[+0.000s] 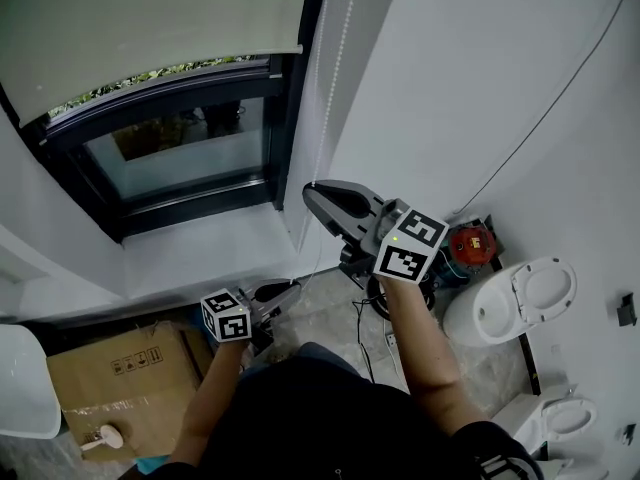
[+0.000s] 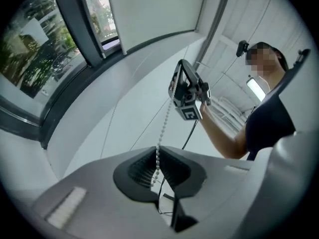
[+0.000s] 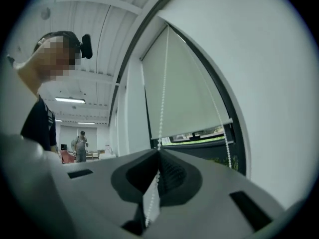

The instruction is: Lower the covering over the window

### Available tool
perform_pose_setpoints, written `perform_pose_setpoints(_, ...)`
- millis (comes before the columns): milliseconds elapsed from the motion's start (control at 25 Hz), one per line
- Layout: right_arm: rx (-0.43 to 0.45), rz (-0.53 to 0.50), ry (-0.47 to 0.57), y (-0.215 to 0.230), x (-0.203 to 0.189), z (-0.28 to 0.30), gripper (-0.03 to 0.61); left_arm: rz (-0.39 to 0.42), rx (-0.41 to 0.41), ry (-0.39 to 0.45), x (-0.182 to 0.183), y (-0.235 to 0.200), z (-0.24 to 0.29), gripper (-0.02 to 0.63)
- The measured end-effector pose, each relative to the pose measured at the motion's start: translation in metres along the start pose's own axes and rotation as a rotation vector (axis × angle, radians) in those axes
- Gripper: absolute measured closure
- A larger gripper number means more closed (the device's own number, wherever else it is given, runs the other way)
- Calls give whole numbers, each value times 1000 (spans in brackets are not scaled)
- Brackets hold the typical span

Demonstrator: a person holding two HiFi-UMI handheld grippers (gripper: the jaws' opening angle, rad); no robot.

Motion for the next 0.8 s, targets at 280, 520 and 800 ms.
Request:
perform_pose_setpoints(280,-28,16,-113,0,-46,-3,566,-12,67,-131,-27,-11,-6,589)
perform_pose_setpoints(520,-35,74,-163,5,-77,-6,566,-24,103,-90,-22,-16,-6,589)
perform_pose_setpoints(800,-63,65,-168,7,-83,-17,566,25,186,-5,2,-19,-10,588)
Point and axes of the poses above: the fingertips, and each gripper's own axes: z forward along the fingers, y to its right, x out of its top, the point moved 4 cm from there along -z, backward along the fingers, and after that the axes turned 4 degrees about x, right-handed, at the moved point
